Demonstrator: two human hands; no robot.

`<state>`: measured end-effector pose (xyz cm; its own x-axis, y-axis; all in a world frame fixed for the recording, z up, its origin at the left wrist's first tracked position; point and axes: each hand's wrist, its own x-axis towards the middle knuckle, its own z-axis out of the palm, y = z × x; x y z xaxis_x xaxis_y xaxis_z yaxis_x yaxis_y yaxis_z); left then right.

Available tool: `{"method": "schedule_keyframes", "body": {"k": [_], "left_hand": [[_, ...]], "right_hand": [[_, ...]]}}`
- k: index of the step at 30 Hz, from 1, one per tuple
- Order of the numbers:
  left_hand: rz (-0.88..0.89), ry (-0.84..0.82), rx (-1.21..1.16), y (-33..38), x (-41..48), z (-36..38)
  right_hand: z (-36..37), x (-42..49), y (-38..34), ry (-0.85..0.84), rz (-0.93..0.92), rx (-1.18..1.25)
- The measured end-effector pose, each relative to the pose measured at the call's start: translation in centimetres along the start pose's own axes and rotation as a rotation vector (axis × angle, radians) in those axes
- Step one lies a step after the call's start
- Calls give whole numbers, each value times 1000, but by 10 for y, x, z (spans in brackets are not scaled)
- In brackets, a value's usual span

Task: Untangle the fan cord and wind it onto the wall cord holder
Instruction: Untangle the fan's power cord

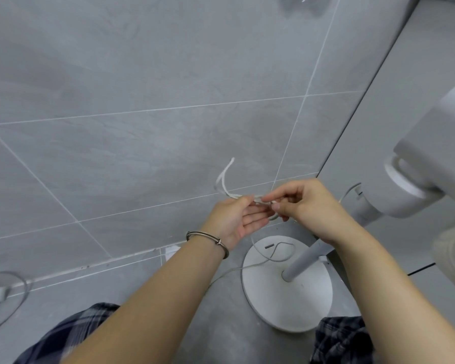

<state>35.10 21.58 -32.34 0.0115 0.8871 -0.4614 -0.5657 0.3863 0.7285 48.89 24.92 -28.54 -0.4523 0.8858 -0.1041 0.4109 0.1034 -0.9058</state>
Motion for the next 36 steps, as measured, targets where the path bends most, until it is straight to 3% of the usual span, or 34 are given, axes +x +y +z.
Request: {"method": "schedule_keyframes", "body": {"k": [4,8,10,14,18,22,24,25,27,29,33,36], "left_hand": [[-46,14,0,1,-1,2],[29,21,379,15,1,-6],[173,2,497,23,-1,-10],[441,151,709,31,-1,-17],[488,114,603,30,0,-17],[438,175,439,29,5,-17],[455,270,596,28,8,-21],[488,331,808,26,9,-24],[511,392,1278,24,11,-27],[398,287,1506,23,9,-27],[187,-137,1436,21,2,-27],[186,-301,1236,23,-5,-22]], "right_hand": [[4,7,5,159,-11,-72],[-6,10,10,468,2,-262],[-14,9,14,462,54,-430],[-19,11,18,13,146,-681],[-16,7,18,-275,137,-755],[-20,-4,6,-602,34,-510],[-25,-9,0,-684,-36,-277],[-29,-11,-2,-683,-66,-148],[-34,-13,-4,-621,-114,130],[-34,-9,-2,-460,-128,332],[-20,6,7,145,-27,332],[-12,10,11,290,28,120]]}}
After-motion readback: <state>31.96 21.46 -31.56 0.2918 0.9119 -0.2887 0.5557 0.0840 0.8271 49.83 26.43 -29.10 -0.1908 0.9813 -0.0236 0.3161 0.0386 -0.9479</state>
